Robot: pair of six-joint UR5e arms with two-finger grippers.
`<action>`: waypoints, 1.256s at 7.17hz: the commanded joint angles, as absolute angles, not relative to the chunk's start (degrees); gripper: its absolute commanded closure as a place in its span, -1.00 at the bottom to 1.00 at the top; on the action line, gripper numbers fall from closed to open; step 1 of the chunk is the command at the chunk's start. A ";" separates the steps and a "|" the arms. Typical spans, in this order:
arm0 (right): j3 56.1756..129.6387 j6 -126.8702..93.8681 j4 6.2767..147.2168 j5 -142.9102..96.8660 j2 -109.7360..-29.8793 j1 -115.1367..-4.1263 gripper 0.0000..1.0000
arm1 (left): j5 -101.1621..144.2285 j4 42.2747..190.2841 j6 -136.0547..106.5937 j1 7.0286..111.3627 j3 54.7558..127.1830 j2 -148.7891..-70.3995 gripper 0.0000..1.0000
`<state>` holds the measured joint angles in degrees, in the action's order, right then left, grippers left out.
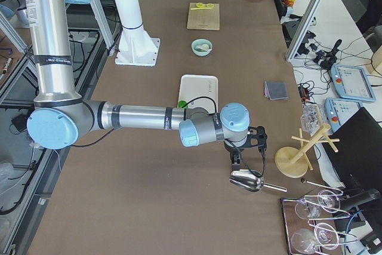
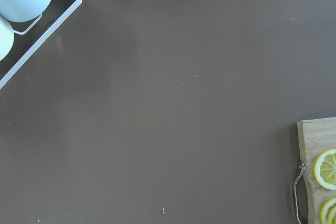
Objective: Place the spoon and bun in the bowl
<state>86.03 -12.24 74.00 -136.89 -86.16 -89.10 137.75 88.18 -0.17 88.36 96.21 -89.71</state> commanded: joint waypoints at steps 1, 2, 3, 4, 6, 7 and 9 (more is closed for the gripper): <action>86.04 -12.39 74.09 -137.72 -85.43 -89.03 -1.00 | 139.49 88.07 -9.00 88.33 98.07 -89.30 -0.96; 85.96 -12.91 74.87 -137.72 -85.26 -89.03 -1.00 | 139.48 88.24 -9.84 88.33 98.26 -89.30 -0.96; 86.04 -12.83 76.54 -137.81 -85.43 -89.12 -1.00 | 139.57 88.24 -9.67 88.24 98.17 -88.60 -0.96; 86.22 -12.31 76.90 -137.81 -85.34 -90.86 -1.00 | 139.40 88.33 -9.58 87.98 98.09 -88.85 -0.96; 87.00 -12.39 76.82 -138.16 -86.04 -91.05 -1.00 | 137.28 88.24 -9.58 88.33 99.13 -88.42 -0.96; 87.01 -12.13 76.90 -137.64 -87.00 -91.05 -1.00 | 137.55 88.42 -9.67 88.07 97.84 -87.90 -0.96; 87.01 -11.69 76.99 -137.37 -87.01 -89.66 -1.00 | 138.95 87.72 -9.84 88.50 99.04 -86.67 -0.96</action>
